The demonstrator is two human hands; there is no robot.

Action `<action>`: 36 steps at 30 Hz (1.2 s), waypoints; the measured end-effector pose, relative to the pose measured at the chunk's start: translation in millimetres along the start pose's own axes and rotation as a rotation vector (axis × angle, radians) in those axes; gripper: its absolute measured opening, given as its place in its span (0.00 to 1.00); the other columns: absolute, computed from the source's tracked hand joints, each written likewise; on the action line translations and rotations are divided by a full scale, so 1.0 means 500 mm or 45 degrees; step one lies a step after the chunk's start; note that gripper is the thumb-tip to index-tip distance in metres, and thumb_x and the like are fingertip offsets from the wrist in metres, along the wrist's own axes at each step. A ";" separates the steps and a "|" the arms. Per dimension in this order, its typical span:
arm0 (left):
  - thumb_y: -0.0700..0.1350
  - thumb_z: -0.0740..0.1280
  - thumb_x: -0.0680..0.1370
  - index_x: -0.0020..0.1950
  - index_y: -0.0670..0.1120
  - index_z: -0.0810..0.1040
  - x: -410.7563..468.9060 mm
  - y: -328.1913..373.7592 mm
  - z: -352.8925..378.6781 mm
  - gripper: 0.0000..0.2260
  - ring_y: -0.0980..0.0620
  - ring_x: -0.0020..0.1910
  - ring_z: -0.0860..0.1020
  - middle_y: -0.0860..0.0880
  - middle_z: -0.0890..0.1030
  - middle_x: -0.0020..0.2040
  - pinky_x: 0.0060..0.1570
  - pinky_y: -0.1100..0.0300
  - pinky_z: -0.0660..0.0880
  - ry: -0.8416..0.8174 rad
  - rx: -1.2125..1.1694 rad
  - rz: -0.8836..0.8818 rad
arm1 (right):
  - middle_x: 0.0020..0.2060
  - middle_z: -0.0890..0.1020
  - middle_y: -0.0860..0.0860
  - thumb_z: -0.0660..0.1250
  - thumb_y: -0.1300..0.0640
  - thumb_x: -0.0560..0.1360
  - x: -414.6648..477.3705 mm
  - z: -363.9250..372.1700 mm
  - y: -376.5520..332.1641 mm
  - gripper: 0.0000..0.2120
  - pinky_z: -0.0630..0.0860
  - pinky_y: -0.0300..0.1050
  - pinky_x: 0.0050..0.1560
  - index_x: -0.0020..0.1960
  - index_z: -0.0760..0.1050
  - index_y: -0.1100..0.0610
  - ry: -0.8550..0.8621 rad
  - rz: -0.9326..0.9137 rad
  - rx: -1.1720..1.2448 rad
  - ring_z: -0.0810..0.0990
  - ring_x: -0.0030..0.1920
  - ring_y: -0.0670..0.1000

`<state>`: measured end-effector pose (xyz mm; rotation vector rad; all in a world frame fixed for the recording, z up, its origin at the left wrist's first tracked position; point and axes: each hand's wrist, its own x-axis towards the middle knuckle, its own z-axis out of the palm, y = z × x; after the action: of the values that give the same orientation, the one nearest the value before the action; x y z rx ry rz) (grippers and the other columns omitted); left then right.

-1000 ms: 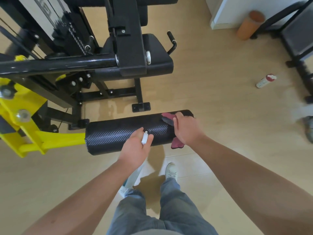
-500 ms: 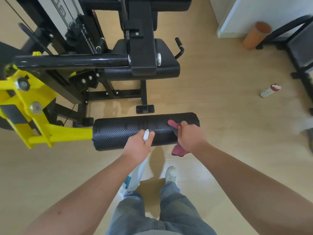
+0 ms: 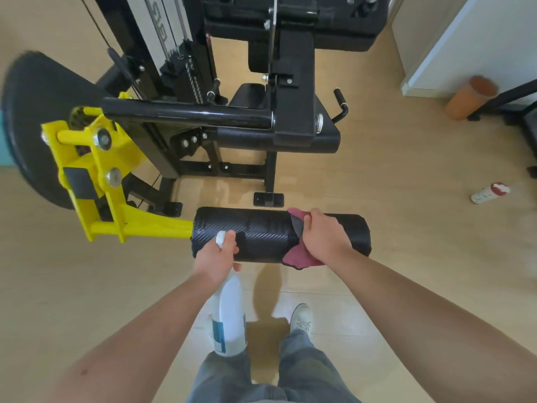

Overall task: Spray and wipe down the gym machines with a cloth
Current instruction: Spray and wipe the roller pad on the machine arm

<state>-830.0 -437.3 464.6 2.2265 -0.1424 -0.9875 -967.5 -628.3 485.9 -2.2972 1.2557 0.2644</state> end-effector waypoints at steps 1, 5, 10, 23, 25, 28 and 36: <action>0.60 0.54 0.85 0.54 0.48 0.81 0.008 -0.005 -0.012 0.22 0.51 0.45 0.84 0.52 0.86 0.41 0.46 0.56 0.72 -0.001 0.010 -0.004 | 0.45 0.78 0.54 0.48 0.48 0.86 0.003 0.005 -0.012 0.16 0.71 0.48 0.42 0.59 0.70 0.56 -0.008 -0.009 0.005 0.77 0.42 0.55; 0.61 0.55 0.84 0.47 0.44 0.82 0.030 -0.004 -0.049 0.25 0.50 0.46 0.81 0.49 0.86 0.36 0.46 0.55 0.73 0.018 0.060 -0.042 | 0.46 0.79 0.53 0.48 0.47 0.86 0.013 0.025 -0.046 0.16 0.74 0.48 0.43 0.57 0.70 0.55 -0.032 -0.029 -0.007 0.79 0.43 0.54; 0.60 0.54 0.84 0.48 0.40 0.80 0.050 0.005 -0.077 0.26 0.44 0.49 0.80 0.48 0.87 0.37 0.56 0.52 0.76 0.050 0.246 -0.101 | 0.45 0.77 0.53 0.48 0.48 0.87 0.025 0.027 -0.057 0.16 0.72 0.49 0.44 0.58 0.71 0.55 -0.035 -0.020 -0.016 0.77 0.44 0.55; 0.69 0.60 0.79 0.44 0.41 0.81 0.027 0.033 -0.038 0.31 0.44 0.40 0.86 0.43 0.86 0.37 0.49 0.49 0.84 -0.217 0.197 -0.074 | 0.46 0.76 0.54 0.48 0.50 0.87 0.045 -0.010 -0.024 0.18 0.70 0.49 0.46 0.62 0.72 0.58 0.037 0.033 0.035 0.74 0.45 0.57; 0.68 0.60 0.80 0.47 0.42 0.80 0.017 0.046 -0.017 0.29 0.45 0.39 0.86 0.44 0.86 0.39 0.50 0.47 0.84 -0.225 0.214 -0.057 | 0.48 0.78 0.56 0.48 0.50 0.87 0.049 -0.020 -0.004 0.18 0.70 0.49 0.46 0.62 0.72 0.58 0.042 0.053 0.050 0.75 0.45 0.57; 0.65 0.60 0.81 0.50 0.47 0.78 -0.002 0.074 0.015 0.21 0.50 0.39 0.85 0.49 0.87 0.40 0.49 0.53 0.81 -0.226 0.356 -0.073 | 0.52 0.81 0.59 0.48 0.52 0.86 0.056 -0.037 0.034 0.17 0.70 0.49 0.46 0.61 0.72 0.60 0.064 0.071 0.081 0.74 0.46 0.58; 0.66 0.63 0.78 0.51 0.47 0.79 -0.029 0.123 0.090 0.23 0.54 0.32 0.73 0.53 0.86 0.33 0.40 0.58 0.75 -0.232 0.484 -0.062 | 0.52 0.82 0.62 0.50 0.53 0.86 0.071 -0.064 0.138 0.17 0.68 0.48 0.46 0.58 0.74 0.60 0.141 0.151 0.172 0.80 0.52 0.64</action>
<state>-861.0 -503.7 491.0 2.4846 -0.3872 -1.2768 -1007.4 -701.4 476.0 -2.1516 1.4223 0.0908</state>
